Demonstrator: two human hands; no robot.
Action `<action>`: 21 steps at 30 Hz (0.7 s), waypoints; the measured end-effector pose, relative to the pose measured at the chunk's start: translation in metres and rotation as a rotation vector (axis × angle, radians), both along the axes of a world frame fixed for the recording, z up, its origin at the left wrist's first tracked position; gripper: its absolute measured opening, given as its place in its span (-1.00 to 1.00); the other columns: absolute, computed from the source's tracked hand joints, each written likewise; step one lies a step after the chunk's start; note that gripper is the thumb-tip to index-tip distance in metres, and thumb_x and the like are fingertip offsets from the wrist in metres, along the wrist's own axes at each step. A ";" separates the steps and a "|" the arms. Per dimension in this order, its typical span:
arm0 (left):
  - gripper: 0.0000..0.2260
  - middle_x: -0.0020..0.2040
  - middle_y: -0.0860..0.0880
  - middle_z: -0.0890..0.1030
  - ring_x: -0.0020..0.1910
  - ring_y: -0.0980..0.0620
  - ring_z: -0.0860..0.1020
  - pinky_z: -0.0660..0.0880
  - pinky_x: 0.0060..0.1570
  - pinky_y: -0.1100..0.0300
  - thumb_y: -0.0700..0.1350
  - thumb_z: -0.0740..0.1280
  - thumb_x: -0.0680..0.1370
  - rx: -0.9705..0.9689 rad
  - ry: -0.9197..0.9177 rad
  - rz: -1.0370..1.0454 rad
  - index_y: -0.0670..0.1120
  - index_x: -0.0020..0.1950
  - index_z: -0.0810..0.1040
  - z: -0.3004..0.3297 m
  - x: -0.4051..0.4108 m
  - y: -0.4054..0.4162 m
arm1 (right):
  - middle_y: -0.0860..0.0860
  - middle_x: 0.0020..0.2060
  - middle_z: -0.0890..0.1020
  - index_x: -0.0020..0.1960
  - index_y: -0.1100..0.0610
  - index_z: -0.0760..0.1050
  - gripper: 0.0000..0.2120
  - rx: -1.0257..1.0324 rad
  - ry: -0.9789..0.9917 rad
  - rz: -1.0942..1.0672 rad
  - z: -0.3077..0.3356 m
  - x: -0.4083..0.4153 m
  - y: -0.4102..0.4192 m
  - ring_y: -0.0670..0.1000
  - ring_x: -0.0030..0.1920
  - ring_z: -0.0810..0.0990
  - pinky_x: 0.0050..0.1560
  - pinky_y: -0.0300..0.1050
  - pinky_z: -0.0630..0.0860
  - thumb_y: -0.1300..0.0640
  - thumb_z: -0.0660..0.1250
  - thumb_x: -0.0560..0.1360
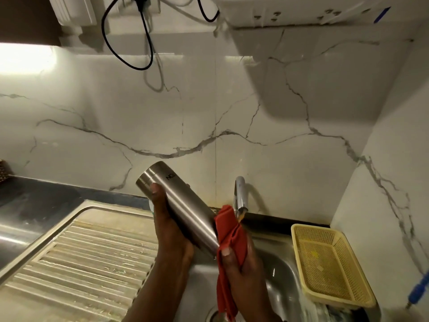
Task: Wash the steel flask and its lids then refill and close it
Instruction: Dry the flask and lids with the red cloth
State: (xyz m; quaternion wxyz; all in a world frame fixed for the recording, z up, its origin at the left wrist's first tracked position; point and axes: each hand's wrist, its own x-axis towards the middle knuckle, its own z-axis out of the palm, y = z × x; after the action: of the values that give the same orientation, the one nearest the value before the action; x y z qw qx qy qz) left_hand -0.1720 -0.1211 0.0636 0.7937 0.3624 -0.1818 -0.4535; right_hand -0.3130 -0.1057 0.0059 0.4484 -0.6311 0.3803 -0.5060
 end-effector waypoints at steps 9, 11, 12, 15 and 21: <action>-0.15 0.15 -0.28 0.54 0.05 -0.28 0.56 0.43 0.26 -0.37 0.37 0.56 0.23 0.112 -0.022 -0.056 -0.04 0.36 0.43 0.003 -0.016 -0.006 | 0.06 0.43 0.37 0.55 -0.16 0.14 -0.39 -0.450 0.278 -0.115 -0.004 -0.010 -0.009 -0.04 0.26 0.52 0.09 -0.14 0.60 -0.34 0.08 0.56; -0.22 0.15 -0.27 0.52 0.06 -0.27 0.51 0.37 0.28 -0.35 0.36 0.52 0.31 0.064 0.009 -0.074 -0.06 0.37 0.43 0.000 -0.016 -0.005 | 0.02 0.48 0.31 0.56 -0.15 0.10 -0.39 -0.457 0.275 -0.087 -0.001 -0.007 -0.007 -0.11 0.35 0.45 0.19 -0.27 0.52 -0.31 0.07 0.58; -0.24 0.15 -0.26 0.52 0.07 -0.27 0.50 0.36 0.29 -0.36 0.35 0.51 0.34 0.050 0.024 -0.086 -0.05 0.37 0.43 0.001 -0.015 -0.006 | -0.02 0.49 0.30 0.57 -0.17 0.07 -0.39 -0.435 0.271 -0.062 0.004 -0.005 -0.007 -0.14 0.37 0.43 0.23 -0.28 0.49 -0.31 0.08 0.58; -0.34 0.21 -0.26 0.55 0.11 -0.35 0.54 0.38 0.28 -0.42 0.33 0.46 0.41 0.009 -0.096 -0.176 0.01 0.36 0.41 0.004 -0.019 -0.005 | -0.27 0.39 0.39 0.54 -0.30 0.00 -0.42 -0.273 0.152 0.102 0.028 0.002 -0.005 -0.22 0.30 0.48 0.19 -0.19 0.55 -0.24 0.15 0.59; -0.68 0.05 -0.09 0.63 0.05 -0.07 0.65 0.60 0.10 -0.04 0.30 0.23 0.55 0.011 -0.599 -0.126 0.12 0.09 0.56 0.008 -0.027 -0.002 | -0.12 0.14 0.64 0.36 -0.35 0.26 -0.34 0.079 -0.109 0.241 0.057 0.000 -0.034 -0.14 0.07 0.66 0.02 -0.21 0.60 -0.53 0.21 0.32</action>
State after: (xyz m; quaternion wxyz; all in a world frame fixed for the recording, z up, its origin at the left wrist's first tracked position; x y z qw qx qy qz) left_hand -0.1988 -0.1228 0.0716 0.6730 0.4724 -0.4275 -0.3758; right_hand -0.3134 -0.1394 0.0627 0.5505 -0.6257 0.2964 -0.4664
